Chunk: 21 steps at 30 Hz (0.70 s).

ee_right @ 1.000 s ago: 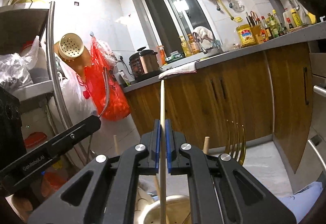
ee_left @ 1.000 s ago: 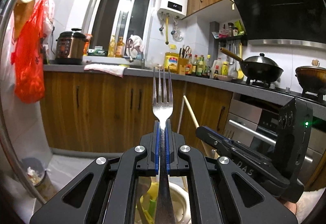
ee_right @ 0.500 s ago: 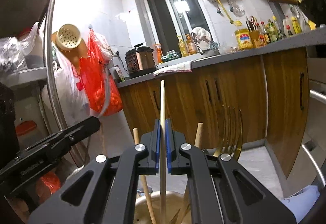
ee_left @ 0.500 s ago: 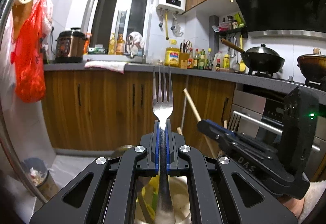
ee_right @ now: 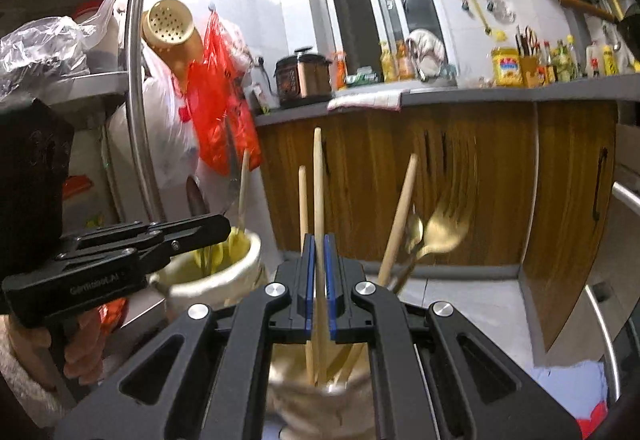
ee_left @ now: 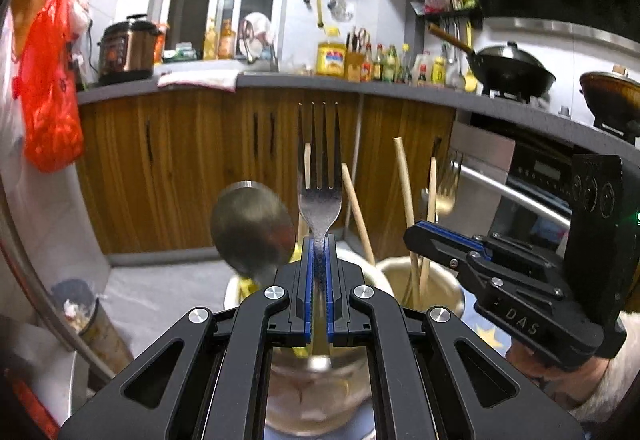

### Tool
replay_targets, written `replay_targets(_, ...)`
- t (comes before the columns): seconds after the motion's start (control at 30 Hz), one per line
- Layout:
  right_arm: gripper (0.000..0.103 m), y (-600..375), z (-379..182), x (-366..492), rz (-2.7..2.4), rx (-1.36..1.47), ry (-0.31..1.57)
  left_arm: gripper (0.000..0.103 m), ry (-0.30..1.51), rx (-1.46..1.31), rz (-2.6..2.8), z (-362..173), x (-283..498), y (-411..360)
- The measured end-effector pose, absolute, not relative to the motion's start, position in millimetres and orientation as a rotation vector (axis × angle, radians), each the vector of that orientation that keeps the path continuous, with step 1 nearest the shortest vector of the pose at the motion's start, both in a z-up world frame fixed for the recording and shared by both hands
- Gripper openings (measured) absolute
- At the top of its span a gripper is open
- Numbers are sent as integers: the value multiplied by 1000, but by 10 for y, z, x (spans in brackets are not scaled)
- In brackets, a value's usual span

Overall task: Organize utensils
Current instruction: 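Lower the fork into the larger pot while the right tool releases the chopstick into the smaller pot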

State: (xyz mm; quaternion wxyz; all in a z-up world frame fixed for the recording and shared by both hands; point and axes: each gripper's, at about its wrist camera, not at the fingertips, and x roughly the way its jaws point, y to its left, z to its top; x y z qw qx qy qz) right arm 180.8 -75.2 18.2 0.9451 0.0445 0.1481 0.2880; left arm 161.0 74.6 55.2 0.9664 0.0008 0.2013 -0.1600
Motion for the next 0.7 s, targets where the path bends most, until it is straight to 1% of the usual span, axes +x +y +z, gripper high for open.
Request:
replay_targets(0.3,5,-745,160,1816,580,86,346,6,440,44,-332,490,1589,661)
replay_targets(0.33,5,-744,163,1821,581,89,351,7,442,43,-330,492,1591,657)
replay_targets(0.47,6,-730,177,1828,575,89,364,9,438,32,-326,517,1583,661)
replay_targets(0.5,6,-727,175,1827,574,87,369,12,438,30,-326,522,1581,658)
replay_targets(0.57,11,-728,173,1830,574,88,381,23,440,35,-321,525,1572,646)
replay_targets(0.6,19,-735,178,1830,573,95,384,29,436,35,-318,530,1555,646)
replay_targets(0.63,24,-735,178,1830,573,95,384,30,435,34,-316,537,1547,641)
replay_targets(0.7,24,-756,198,1813,566,102,388,30,442,31,-314,564,1519,638)
